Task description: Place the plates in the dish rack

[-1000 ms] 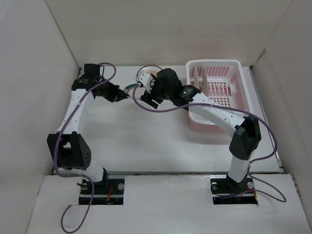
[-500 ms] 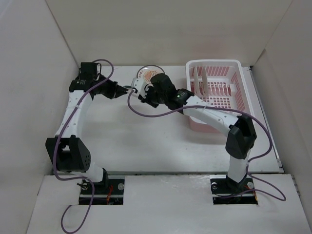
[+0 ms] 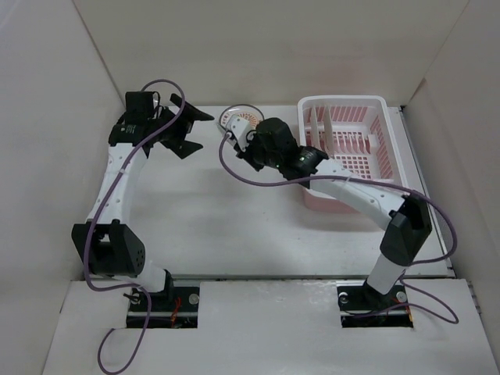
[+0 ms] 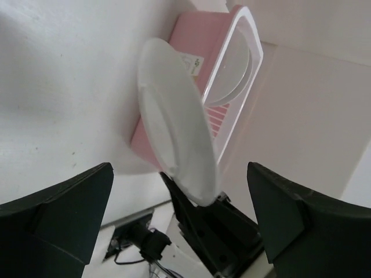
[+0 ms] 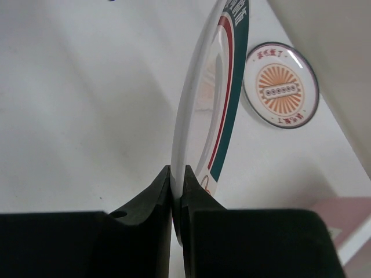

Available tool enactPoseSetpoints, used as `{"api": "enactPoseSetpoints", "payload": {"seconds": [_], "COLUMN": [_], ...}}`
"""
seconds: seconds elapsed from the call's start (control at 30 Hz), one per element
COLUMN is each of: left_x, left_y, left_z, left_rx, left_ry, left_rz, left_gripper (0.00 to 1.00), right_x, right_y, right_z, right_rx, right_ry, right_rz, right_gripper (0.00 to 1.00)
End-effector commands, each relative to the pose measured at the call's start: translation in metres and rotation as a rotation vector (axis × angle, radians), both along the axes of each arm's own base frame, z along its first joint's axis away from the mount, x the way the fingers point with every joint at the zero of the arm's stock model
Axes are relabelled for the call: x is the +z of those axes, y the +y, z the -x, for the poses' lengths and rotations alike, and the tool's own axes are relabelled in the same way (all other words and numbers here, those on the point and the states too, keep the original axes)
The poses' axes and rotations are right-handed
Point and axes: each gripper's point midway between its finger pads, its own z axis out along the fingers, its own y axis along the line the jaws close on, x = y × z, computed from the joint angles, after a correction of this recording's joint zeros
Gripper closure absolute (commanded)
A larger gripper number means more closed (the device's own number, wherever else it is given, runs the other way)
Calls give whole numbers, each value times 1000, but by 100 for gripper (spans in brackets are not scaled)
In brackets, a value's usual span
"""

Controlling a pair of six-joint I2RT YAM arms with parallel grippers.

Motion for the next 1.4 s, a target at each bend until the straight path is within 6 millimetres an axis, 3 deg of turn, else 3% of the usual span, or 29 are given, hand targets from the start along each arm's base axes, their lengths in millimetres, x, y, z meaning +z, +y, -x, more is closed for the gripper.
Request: {"api": "enactPoseSetpoints", "payload": {"seconds": [0.0,0.1,0.2,0.23,0.27,0.33,0.37,0.4,0.5,0.6,0.73,0.83,1.13,1.37], "left_x": [39,23,4,-4,-7,-24,-31,-40,-50,-55,-69,-74,-79,-77], "left_y": [7,16,27,33,35,39,39,39,39,38,30,26,22,24], "left_z": [-5,-7,-7,-9,-7,-4,-3,0,0,0,-2,-5,-2,-5], "left_rx": [4,17,48,61,63,67,59,50,49,29,-24,-53,-88,-88], "left_ry": [-191,-186,-163,-159,-159,-125,-114,-96,-88,-101,-90,-92,-95,-99], "left_rz": [-71,-143,-218,-256,-270,-294,-303,-310,-311,-315,-342,-359,-399,-411], "left_gripper": [0,0,0,0,0,0,0,0,0,0,0,0,0,0], "right_x": [104,141,173,176,178,174,174,174,157,139,110,85,29,10], "right_y": [-14,-47,-100,-131,-148,-178,-206,-221,-263,-289,-314,-322,-324,-330], "right_z": [-11,-17,-28,-42,-46,-56,-66,-71,-89,-105,-124,-134,-155,-158], "right_rx": [-118,-210,-355,-432,-465,-521,-584,-616,-664,-667,-694,-721,-708,-726], "right_ry": [-167,-191,-206,-210,-205,-201,-221,-237,-210,-159,-93,-41,91,131], "right_rz": [-266,-384,-529,-555,-579,-593,-588,-577,-565,-567,-555,-546,-515,-483], "right_gripper": [100,100,100,100,100,100,100,100,100,100,100,100,100,100]}}
